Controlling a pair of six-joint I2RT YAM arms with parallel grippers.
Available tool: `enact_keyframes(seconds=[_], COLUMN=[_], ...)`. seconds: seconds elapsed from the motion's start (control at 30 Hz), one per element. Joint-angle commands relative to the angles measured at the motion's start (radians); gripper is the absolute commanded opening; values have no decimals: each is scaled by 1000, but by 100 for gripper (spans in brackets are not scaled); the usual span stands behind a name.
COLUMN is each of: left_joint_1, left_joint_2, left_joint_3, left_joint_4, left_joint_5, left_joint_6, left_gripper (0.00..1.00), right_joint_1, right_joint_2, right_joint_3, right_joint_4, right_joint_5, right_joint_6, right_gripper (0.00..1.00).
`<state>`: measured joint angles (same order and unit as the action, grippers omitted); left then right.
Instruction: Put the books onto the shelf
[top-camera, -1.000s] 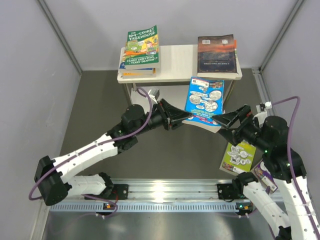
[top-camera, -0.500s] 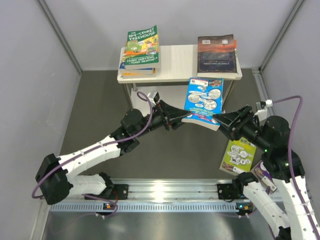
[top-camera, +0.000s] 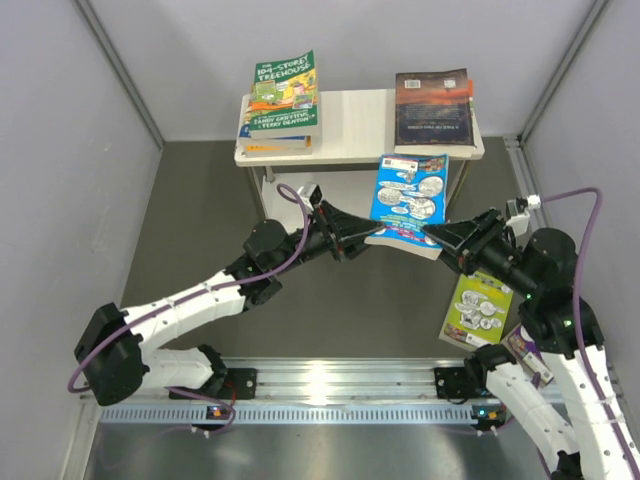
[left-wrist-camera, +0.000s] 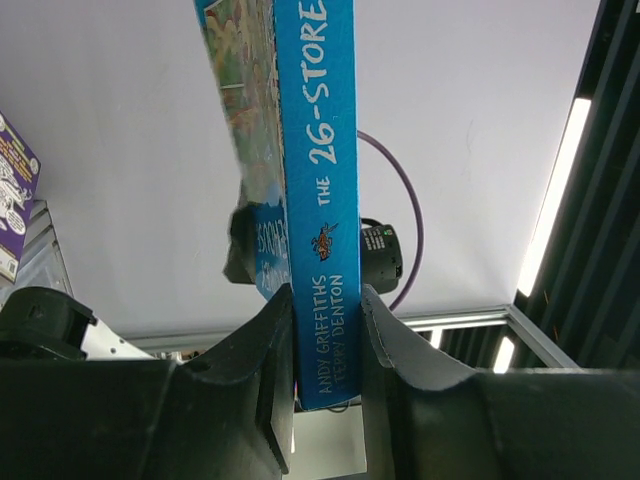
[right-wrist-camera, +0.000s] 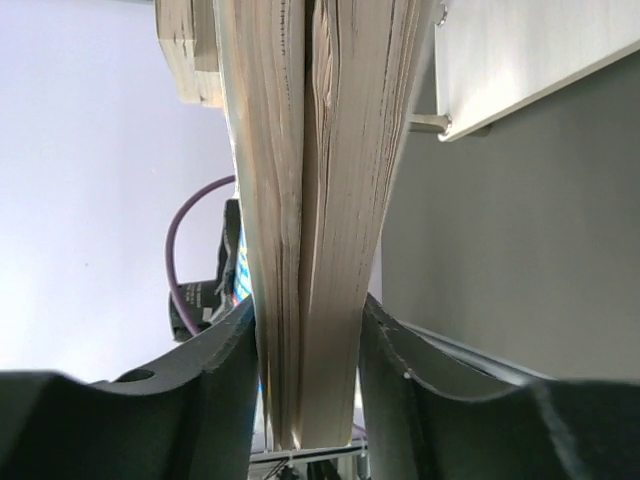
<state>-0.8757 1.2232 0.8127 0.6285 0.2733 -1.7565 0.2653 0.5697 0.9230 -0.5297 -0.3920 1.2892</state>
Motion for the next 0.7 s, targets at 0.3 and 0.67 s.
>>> enact_keyframes(seconds=[0.3, 0.67], left_joint_1=[7, 168], left_joint_2=[-57, -534], left_joint_3=[-44, -352], left_joint_4=[153, -309], left_joint_5=[133, 211], left_joint_6=[14, 14], left_gripper=[5, 99], right_joint_1=[-3, -3], right_joint_2=[24, 7], right_joint_3=[48, 260], right_joint_4=[-32, -394], right_joint_5=[-24, 9], right_joint_6=[-24, -206], right_gripper=[3, 0])
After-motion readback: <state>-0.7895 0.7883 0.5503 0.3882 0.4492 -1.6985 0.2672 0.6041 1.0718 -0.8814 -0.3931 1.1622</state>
